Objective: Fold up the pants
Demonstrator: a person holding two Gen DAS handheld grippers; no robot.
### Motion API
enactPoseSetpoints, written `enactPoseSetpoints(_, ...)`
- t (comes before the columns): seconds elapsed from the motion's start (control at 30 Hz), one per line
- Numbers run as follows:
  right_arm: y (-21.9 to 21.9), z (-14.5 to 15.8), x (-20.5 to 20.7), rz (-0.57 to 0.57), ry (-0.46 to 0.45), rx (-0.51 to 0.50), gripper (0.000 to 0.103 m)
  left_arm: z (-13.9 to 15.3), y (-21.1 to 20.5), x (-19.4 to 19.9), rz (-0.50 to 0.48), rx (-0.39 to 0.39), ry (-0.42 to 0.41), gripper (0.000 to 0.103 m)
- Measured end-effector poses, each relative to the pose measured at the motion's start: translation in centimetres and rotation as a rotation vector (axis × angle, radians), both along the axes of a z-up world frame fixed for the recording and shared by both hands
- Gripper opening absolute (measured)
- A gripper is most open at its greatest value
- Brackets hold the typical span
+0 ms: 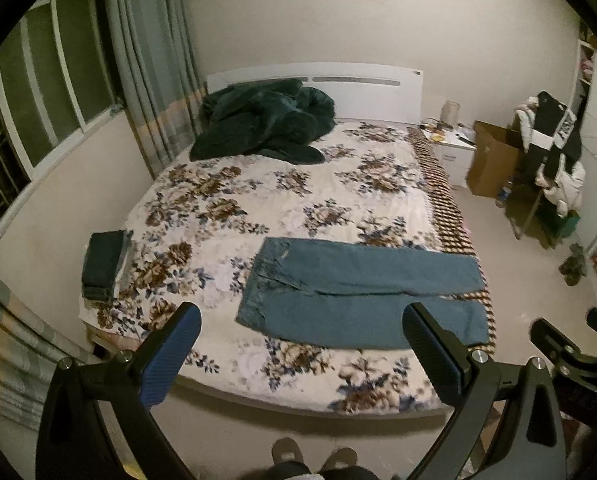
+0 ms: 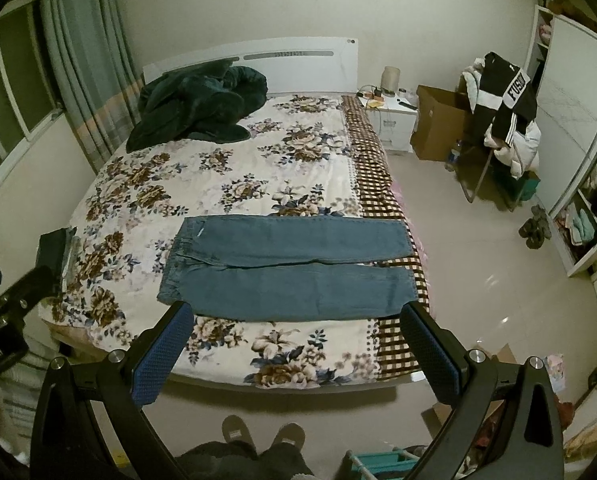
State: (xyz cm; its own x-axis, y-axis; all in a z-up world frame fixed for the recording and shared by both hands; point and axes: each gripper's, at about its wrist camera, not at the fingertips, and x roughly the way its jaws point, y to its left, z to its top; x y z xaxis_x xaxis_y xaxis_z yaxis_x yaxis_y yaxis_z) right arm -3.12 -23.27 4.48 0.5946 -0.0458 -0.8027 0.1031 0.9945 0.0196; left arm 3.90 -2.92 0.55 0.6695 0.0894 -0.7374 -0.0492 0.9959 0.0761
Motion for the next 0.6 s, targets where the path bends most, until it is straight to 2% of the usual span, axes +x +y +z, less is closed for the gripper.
enactPoseSetpoints(0.07, -1.0, -1.1, 1.6, -0.005, 0.001, -0.002, 0.103, -0.9, -0.3, 1.9, 0.018, 0.020, -0.010, 0.103)
enactPoseSetpoints(0.23, -3.1, -4.1, 7.9, -0.053, 0.016, -0.011, 0.103, -4.7, -0.1, 7.7, 0.045, 0.041, 0.030, 0.103)
enactPoseSetpoints(0.4, -5.0, -8.4, 16.3, -0.120, 0.046, -0.014, 0.103, -10.6, 0.2, 16.6, 0.072, 0.053, 0.119, 0.103)
enactPoseSetpoints(0.6, -7.7, -17.9, 29.7, -0.250, 0.166, 0.028, 0.103, -18.3, 1.1, 27.1, 0.099, 0.029, 0.239, 0.103)
